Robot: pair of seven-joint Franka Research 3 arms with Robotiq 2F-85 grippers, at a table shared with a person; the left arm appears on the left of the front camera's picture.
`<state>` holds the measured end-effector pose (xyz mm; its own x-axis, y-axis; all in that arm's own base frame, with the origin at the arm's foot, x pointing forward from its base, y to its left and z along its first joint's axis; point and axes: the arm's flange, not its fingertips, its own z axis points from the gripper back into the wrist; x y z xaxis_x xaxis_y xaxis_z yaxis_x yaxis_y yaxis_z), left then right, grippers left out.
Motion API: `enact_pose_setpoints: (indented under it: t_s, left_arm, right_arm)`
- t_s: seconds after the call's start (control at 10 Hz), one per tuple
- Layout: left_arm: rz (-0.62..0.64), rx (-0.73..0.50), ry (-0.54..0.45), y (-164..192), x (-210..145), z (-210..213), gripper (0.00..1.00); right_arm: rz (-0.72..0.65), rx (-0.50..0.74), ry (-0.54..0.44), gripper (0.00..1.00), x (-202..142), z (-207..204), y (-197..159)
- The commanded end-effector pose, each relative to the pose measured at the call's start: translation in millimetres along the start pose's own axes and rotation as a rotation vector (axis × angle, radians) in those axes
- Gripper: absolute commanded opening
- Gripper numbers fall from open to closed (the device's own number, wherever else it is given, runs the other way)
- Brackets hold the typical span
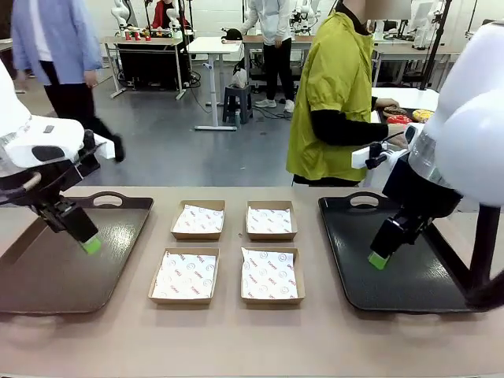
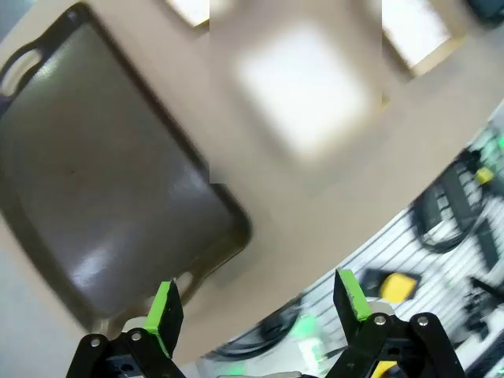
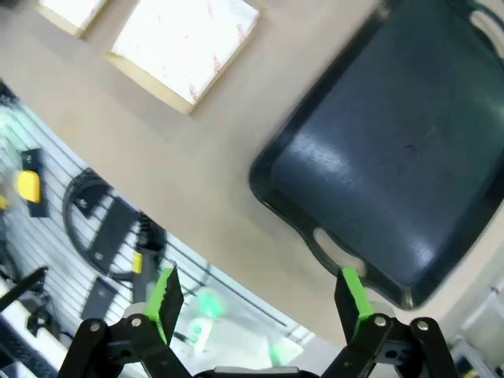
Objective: Individually package the donuts and arrange them on the tray.
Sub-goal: Pick up one Paper togo box.
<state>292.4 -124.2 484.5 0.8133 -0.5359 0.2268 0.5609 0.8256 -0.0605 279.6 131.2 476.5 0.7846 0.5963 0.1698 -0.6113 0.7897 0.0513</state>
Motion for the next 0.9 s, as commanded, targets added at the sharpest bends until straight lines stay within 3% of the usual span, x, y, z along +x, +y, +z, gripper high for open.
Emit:
enact_pose_setpoints:
  t_s: [0.0, 0.2, 0.4, 0.8]
  left_arm:
    - [0.210, -0.437, -0.209, 41.5, 1.8, -4.4, 1.00]
    - [0.291, -0.744, -0.382, 76.6, -10.4, 8.4, 1.00]
    - [0.391, -0.888, -0.472, 109.2, -33.0, 22.2, 1.00]
    - [0.594, -0.972, -0.537, 172.2, -97.9, 24.6, 1.00]
  right_arm:
    - [-0.140, 0.362, -0.179, 1.00, -0.2, 9.7, -40.8]
    - [-0.237, 0.642, -0.347, 1.00, -22.1, 29.0, -83.3]
    - [-0.308, 0.885, -0.473, 1.00, -59.5, 42.1, -123.8]
    - [-0.480, 0.997, -0.512, 1.00, -144.0, 27.2, -186.1]
